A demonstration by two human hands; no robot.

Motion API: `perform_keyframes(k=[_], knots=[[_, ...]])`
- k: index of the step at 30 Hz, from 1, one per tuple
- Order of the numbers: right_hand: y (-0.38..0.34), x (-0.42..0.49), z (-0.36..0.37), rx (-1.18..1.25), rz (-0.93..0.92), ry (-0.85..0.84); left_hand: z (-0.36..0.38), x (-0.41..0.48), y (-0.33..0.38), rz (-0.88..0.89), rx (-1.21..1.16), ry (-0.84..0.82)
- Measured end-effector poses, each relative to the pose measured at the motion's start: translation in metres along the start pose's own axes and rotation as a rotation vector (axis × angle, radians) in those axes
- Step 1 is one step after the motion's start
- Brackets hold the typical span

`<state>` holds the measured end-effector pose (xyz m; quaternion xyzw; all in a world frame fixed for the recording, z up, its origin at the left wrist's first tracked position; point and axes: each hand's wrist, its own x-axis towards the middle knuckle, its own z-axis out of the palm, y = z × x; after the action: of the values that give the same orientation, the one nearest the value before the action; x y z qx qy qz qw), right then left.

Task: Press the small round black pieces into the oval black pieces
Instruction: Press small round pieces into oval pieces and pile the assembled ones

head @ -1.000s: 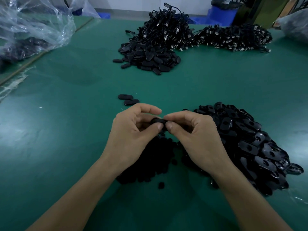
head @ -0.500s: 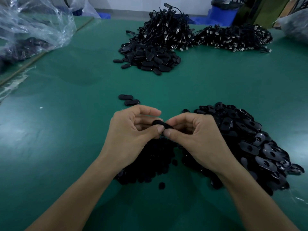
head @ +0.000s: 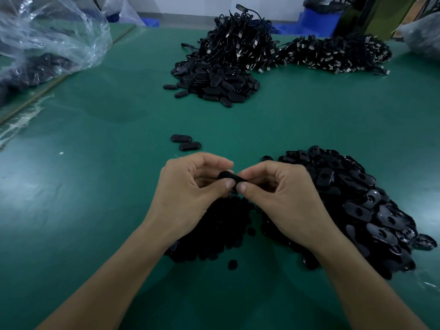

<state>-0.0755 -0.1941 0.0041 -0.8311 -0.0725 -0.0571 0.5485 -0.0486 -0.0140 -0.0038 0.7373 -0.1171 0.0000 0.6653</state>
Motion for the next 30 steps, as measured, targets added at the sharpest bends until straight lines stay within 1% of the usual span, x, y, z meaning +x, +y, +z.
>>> perform_keyframes(k=[9, 14, 20, 24, 27, 28, 30], knots=[[0.000, 0.000, 0.006, -0.062, 0.047, 0.041, 0.000, -0.001, 0.000, -0.007, 0.056, 0.003], [-0.001, -0.001, 0.006, -0.077, 0.028, 0.058, 0.000, 0.000, -0.001, -0.002, 0.057, 0.012], [-0.003, -0.002, 0.006, -0.083, 0.000, 0.046, 0.000, 0.000, -0.002, 0.025, 0.145, 0.022], [-0.004, -0.001, 0.007, -0.071, -0.004, 0.070, -0.001, 0.003, -0.003, 0.034, 0.138, 0.048], [-0.004, -0.002, 0.005, -0.203, -0.034, 0.113, -0.002, 0.007, -0.001, 0.046, 0.149, 0.102], [-0.003, -0.002, 0.004, -0.293, -0.029, 0.125, -0.004, 0.010, -0.001, 0.053, 0.163, 0.139], [0.001, -0.003, -0.003, -0.564, 0.010, 0.141, -0.010, 0.020, -0.001, 0.050, 0.186, 0.218]])
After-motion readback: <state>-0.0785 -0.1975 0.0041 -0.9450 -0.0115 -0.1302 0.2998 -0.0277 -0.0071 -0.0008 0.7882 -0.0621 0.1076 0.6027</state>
